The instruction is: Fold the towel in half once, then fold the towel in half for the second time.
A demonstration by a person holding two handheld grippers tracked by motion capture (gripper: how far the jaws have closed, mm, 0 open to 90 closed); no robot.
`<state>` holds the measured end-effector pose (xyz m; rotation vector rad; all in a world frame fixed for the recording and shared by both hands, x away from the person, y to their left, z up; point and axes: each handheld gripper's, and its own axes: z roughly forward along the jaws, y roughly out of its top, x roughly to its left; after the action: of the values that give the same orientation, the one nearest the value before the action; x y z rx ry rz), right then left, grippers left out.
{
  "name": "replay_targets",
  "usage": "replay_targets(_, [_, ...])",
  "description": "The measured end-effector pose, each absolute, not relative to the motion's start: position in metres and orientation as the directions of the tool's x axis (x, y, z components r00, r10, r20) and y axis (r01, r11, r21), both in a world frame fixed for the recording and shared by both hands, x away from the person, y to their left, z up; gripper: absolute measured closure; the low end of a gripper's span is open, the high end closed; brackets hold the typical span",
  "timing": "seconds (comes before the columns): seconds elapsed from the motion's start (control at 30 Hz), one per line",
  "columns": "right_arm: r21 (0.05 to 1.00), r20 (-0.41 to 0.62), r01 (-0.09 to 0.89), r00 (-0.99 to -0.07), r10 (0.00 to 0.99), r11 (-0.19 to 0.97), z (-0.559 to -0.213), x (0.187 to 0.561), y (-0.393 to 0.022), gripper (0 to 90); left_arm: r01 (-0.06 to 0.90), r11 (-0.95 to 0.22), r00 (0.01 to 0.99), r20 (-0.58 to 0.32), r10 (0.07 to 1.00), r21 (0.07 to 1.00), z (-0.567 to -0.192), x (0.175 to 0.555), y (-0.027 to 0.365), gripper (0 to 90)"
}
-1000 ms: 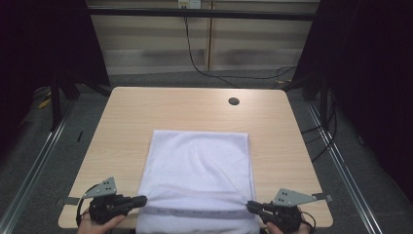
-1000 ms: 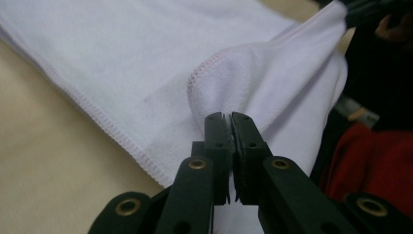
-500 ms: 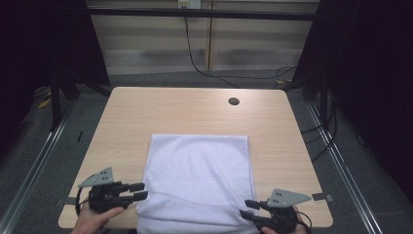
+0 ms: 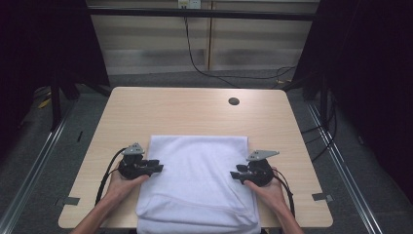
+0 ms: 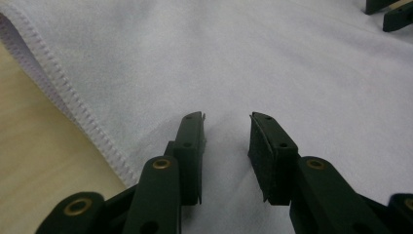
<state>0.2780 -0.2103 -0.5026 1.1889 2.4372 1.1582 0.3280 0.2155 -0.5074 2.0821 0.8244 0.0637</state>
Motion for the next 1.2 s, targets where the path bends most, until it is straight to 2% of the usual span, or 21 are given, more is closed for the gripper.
replay_targets(0.23, [0.713,0.156,0.578,-0.683,0.714,0.397,-0.500,0.224,-0.213,60.5,0.515,-0.451,0.816,-0.256,0.518,0.729,-0.504,0.281,0.222,67.5])
replay_targets(0.3, [0.697,0.177,0.597,-0.680,0.712,0.398,-0.497,0.215,-0.211,60.2,0.498,-0.463,0.828,-0.244,0.504,0.733,-0.501,0.274,0.224,64.5])
replay_targets(0.37, [0.703,0.144,0.574,-0.693,0.707,0.420,-0.492,0.211,-0.212,58.7,0.497,-0.434,0.833,-0.273,0.481,0.752,-0.499,0.277,0.228,61.9])
replay_targets(0.43, [0.740,0.161,0.563,-0.681,0.715,0.369,-0.485,0.221,-0.220,56.3,0.504,-0.410,0.819,-0.269,0.507,0.760,-0.495,0.288,0.231,60.9])
replay_targets(0.6, [0.786,0.111,0.541,-0.598,0.794,0.298,-0.469,0.270,-0.245,43.7,0.527,-0.303,0.764,-0.286,0.579,0.794,-0.490,0.322,0.233,56.3])
replay_targets(0.63, [0.786,0.111,0.541,-0.598,0.794,0.298,-0.469,0.270,-0.245,43.7,0.527,-0.303,0.764,-0.286,0.579,0.794,-0.490,0.322,0.233,54.8])
replay_targets(0.67, [0.783,0.146,0.562,-0.582,0.800,0.266,-0.471,0.289,-0.251,42.1,0.522,-0.302,0.753,-0.266,0.602,0.797,-0.492,0.334,0.229,53.7])
replay_targets(0.7, [0.779,0.147,0.568,-0.576,0.804,0.264,-0.474,0.296,-0.252,40.4,0.542,-0.281,0.743,-0.294,0.602,0.792,-0.493,0.340,0.229,52.3])
replay_targets(0.77, [0.766,0.161,0.584,-0.578,0.800,0.268,-0.477,0.304,-0.253,39.8,0.545,-0.288,0.743,-0.295,0.601,0.787,-0.494,0.345,0.228,48.3])
replay_targets(0.8, [0.760,0.155,0.590,-0.571,0.806,0.271,-0.480,0.309,-0.252,40.0,0.524,-0.302,0.735,-0.244,0.633,0.796,-0.494,0.348,0.226,48.3])
replay_targets(0.83, [0.754,0.161,0.599,-0.567,0.808,0.270,-0.485,0.314,-0.251,40.0,0.516,-0.291,0.730,-0.236,0.642,0.805,-0.495,0.350,0.226,47.5])
replay_targets(0.9, [0.757,0.204,0.608,-0.567,0.798,0.239,-0.492,0.319,-0.250,44.8,0.535,-0.296,0.718,-0.242,0.652,0.791,-0.502,0.357,0.227,42.0])
replay_targets(0.93, [0.756,0.190,0.604,-0.571,0.799,0.252,-0.493,0.319,-0.248,47.9,0.531,-0.311,0.715,-0.219,0.664,0.789,-0.504,0.358,0.227,41.7])
replay_targets(1.0, [0.745,0.190,0.611,-0.578,0.794,0.267,-0.497,0.322,-0.246,50.8,0.552,-0.295,0.702,-0.244,0.669,0.780,-0.508,0.362,0.228,41.6])
replay_targets(1.07, [0.738,0.180,0.618,-0.566,0.804,0.270,-0.501,0.324,-0.244,59.6,0.568,-0.280,0.698,-0.272,0.663,0.774,-0.508,0.362,0.229,41.5])
replay_targets(1.1, [0.735,0.211,0.628,-0.570,0.794,0.256,-0.504,0.324,-0.245,63.8,0.568,-0.280,0.698,-0.272,0.663,0.774,-0.508,0.362,0.229,42.3])
replay_targets(1.17, [0.725,0.207,0.635,-0.571,0.795,0.267,-0.505,0.324,-0.244,68.7,0.561,-0.310,0.697,-0.236,0.677,0.768,-0.507,0.359,0.227,45.0])
replay_targets(1.2, [0.725,0.207,0.635,-0.571,0.795,0.267,-0.505,0.324,-0.244,68.7,0.561,-0.310,0.697,-0.236,0.677,0.768,-0.507,0.359,0.227,49.7])
